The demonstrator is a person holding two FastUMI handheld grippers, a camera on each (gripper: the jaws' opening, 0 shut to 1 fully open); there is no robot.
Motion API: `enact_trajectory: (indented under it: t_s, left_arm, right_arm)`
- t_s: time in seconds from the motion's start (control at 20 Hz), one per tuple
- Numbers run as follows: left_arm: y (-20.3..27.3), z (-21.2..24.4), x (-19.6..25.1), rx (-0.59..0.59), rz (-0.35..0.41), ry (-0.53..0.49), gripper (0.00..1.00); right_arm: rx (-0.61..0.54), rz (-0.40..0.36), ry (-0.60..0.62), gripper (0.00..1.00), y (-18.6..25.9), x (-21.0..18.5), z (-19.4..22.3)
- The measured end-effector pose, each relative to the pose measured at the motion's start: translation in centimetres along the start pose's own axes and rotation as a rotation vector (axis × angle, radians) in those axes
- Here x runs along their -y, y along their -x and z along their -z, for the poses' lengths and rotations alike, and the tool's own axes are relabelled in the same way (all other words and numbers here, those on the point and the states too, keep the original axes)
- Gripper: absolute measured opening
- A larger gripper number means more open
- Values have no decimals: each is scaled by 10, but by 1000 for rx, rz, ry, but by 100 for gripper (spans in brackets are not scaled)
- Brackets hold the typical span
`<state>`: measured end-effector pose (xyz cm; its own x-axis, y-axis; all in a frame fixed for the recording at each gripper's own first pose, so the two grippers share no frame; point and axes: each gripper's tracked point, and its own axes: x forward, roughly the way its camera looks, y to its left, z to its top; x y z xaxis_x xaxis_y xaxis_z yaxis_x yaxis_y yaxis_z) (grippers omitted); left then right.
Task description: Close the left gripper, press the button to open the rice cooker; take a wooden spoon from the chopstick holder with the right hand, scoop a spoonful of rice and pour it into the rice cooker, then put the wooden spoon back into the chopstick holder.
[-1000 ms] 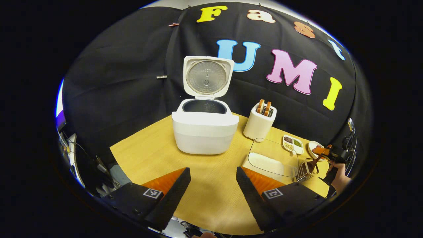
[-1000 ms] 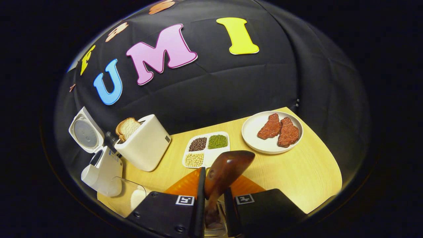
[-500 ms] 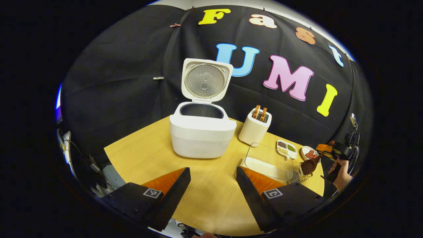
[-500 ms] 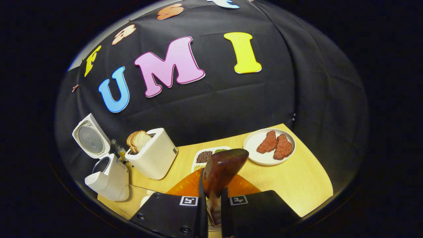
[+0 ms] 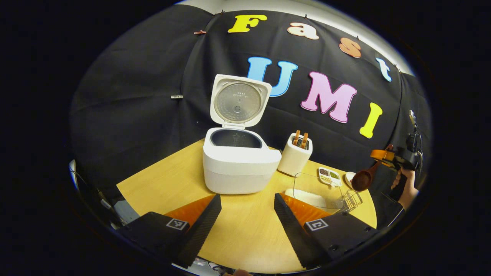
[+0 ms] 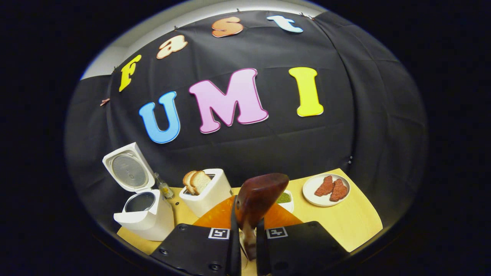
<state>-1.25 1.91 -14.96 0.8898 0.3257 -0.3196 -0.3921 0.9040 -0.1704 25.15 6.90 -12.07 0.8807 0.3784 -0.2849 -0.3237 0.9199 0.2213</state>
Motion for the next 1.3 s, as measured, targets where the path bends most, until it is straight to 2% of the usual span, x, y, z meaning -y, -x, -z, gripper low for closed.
enact_trajectory:
  t_s: [0.05,0.1,0.15,0.2,0.25,0.3,0.35,0.55,0.6,0.85,1.1,1.3]
  left_arm:
    - [0,-1,-7,-1,5,4,96]
    - [-1,-1,-14,-5,8,9,96]
    - [-2,-3,-21,-7,12,14,96]
    - [-4,-1,-27,-10,15,18,96]
    - [-5,-1,-32,-13,24,21,96]
    - [-9,2,-36,-20,31,20,96]
    - [-14,5,-40,-30,39,15,96]
    - [-37,22,-56,-68,73,4,96]
    - [-44,25,-57,-75,83,19,98]
    - [-63,41,-64,-110,126,73,96]
    - [-68,49,-76,-131,132,71,96]
    - [-69,51,-82,-144,125,91,96]
  right_arm:
    - [1,-7,11,19,0,-12,2]
    - [1,-12,19,15,-2,-24,7]
    - [-2,-13,29,20,-4,-33,14]
    - [-9,-9,40,19,-8,-41,22]
    - [-17,-4,56,15,-11,-47,33]
    - [-26,0,74,20,-15,-52,45]
    - [-33,3,95,20,-19,-57,58]
    - [-40,50,247,20,-35,-57,103]
    - [-33,59,276,20,-38,-59,111]
    - [14,95,406,20,-53,-70,134]
    - [-14,119,319,20,-61,-82,158]
    - [-71,76,193,20,-58,-113,175]
